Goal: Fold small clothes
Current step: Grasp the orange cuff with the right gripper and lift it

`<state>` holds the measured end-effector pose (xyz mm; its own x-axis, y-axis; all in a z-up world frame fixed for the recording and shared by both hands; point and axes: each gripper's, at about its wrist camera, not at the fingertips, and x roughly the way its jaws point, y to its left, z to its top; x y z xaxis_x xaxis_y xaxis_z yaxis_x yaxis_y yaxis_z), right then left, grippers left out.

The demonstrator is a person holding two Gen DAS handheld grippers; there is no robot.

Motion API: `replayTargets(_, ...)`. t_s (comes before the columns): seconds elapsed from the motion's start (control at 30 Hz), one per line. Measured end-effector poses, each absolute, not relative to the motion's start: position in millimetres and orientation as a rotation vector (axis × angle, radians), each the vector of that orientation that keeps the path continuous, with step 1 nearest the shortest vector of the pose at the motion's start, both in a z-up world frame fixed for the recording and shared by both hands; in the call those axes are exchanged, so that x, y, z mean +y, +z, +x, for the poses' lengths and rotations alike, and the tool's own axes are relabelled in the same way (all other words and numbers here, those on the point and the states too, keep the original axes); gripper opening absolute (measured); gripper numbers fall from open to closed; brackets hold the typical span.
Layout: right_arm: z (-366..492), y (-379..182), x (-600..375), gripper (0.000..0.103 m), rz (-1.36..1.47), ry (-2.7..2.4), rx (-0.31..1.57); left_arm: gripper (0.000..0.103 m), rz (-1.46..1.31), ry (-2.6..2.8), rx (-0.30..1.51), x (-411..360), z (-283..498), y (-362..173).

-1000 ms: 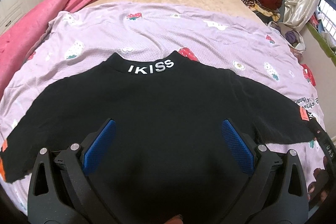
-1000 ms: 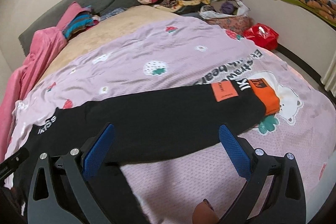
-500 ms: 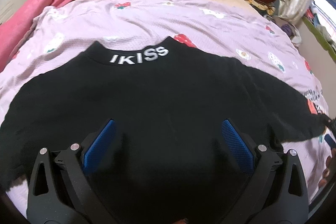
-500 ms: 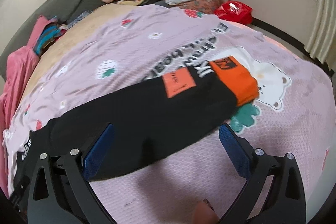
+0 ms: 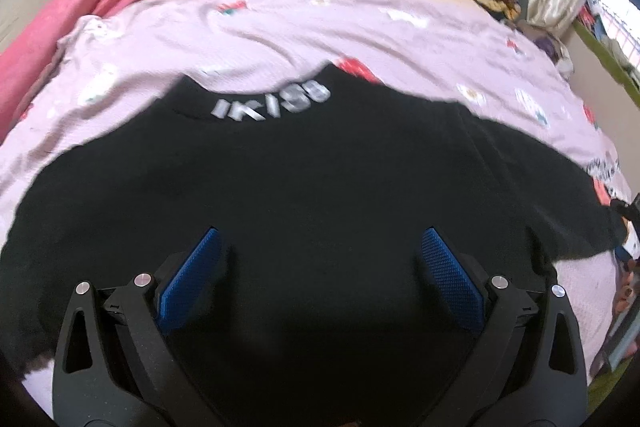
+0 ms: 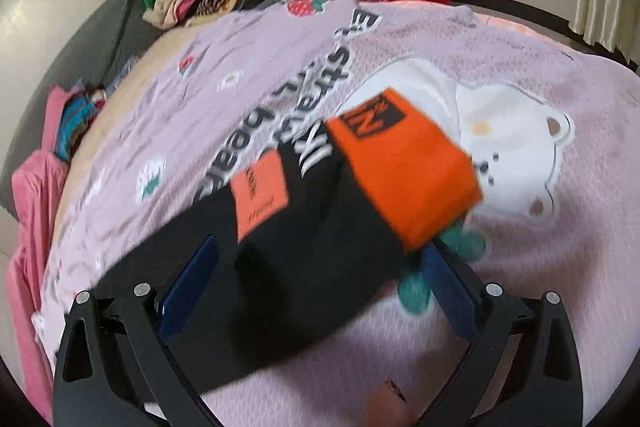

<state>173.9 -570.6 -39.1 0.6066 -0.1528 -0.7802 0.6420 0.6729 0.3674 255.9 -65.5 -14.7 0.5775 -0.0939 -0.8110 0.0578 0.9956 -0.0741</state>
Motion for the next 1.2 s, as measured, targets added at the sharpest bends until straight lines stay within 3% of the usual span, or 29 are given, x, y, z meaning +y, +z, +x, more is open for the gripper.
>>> replayTargets(0.07,174.1,-38.5,-576.2,0.085,0.694,-0.53,0.762,0.094,-0.038,-0.067,0.933,-57.0,255.6,-9.8)
replayTargets(0.13,173.7,-36.3,-579.3,0.049,0.68,-0.543,0.735,0.094,-0.051,-0.057,0.936,-48.7,255.7,-7.9)
replayTargets(0.23,173.0,-32.7,-578.8,0.023,0.658,-0.518,0.726,0.094,-0.054,-0.045,0.934,-41.5,256.4,-7.7)
replayTargets(0.3,171.2,-26.7,-574.3,0.012,0.624,-0.493,0.705,0.094,-0.053,-0.038,0.931,-39.3,256.5,-6.6)
replayTargets(0.67,167.6,32.4,-525.1,0.012,0.504,-0.294,0.571,0.094,-0.102,-0.028,0.908,-13.9,249.0,6.0)
replayTargets(1.2,169.4,80.3,-432.9,0.012,0.378,-0.106,0.553,0.094,-0.158,-0.027,0.873,13.3,238.7,24.3)
